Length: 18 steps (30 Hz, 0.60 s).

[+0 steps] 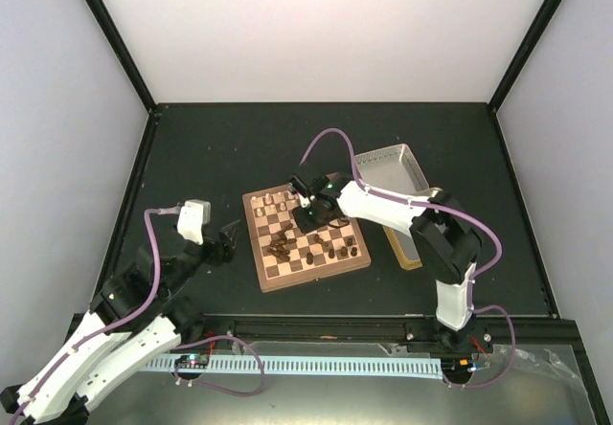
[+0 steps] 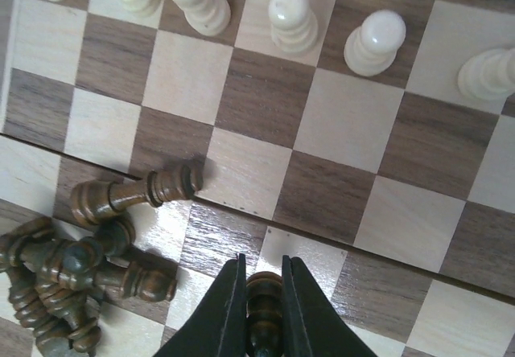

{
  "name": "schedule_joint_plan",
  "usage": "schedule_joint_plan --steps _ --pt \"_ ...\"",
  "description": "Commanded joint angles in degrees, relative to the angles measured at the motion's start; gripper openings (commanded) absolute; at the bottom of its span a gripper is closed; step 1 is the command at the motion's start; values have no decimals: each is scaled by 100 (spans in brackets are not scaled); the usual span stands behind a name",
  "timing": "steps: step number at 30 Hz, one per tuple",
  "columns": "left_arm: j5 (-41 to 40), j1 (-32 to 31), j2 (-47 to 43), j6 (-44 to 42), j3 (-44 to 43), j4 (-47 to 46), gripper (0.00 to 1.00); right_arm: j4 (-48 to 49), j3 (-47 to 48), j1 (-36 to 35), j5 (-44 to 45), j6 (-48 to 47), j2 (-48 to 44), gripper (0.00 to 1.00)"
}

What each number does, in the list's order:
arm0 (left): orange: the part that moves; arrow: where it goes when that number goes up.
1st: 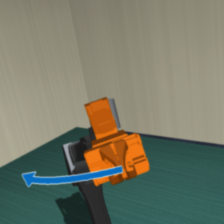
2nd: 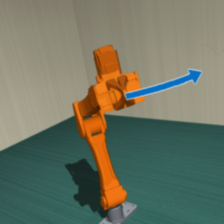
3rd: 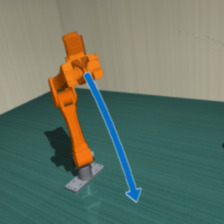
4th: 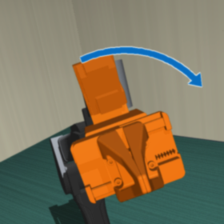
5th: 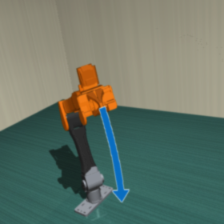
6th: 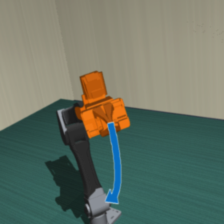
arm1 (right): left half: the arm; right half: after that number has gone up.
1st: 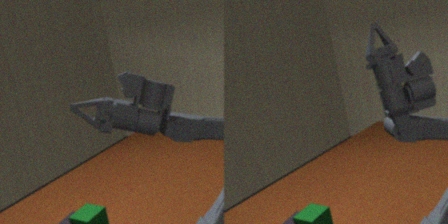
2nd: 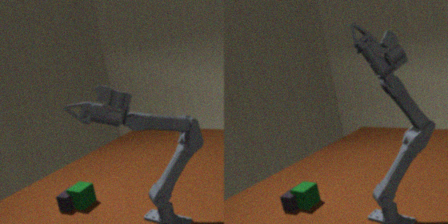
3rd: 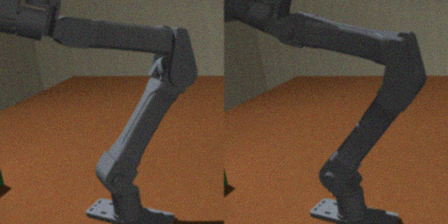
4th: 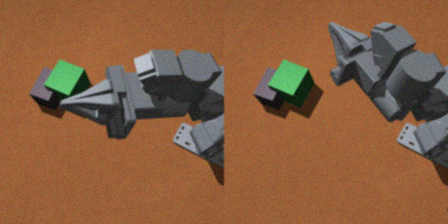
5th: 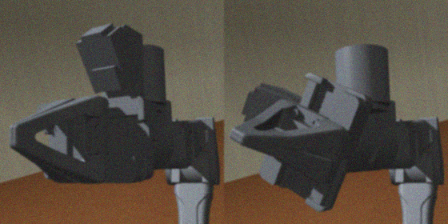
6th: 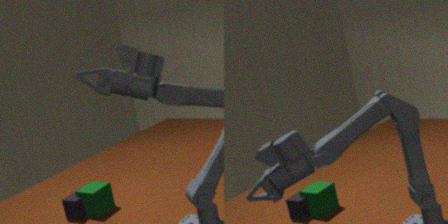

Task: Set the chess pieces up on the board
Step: Pick up the chess piece from the chessboard.

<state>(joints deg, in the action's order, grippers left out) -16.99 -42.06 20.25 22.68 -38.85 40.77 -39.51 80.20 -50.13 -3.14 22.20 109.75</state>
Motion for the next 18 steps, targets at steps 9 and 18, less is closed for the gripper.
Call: schedule_joint_plan --steps 9,18 --pt "-125 32 101 84 27 83 81 583 -738 -24 1039 445 -1335 7" --pt "-103 30 151 103 35 81 81 394 -1598 116 1470 739 -2202 7"
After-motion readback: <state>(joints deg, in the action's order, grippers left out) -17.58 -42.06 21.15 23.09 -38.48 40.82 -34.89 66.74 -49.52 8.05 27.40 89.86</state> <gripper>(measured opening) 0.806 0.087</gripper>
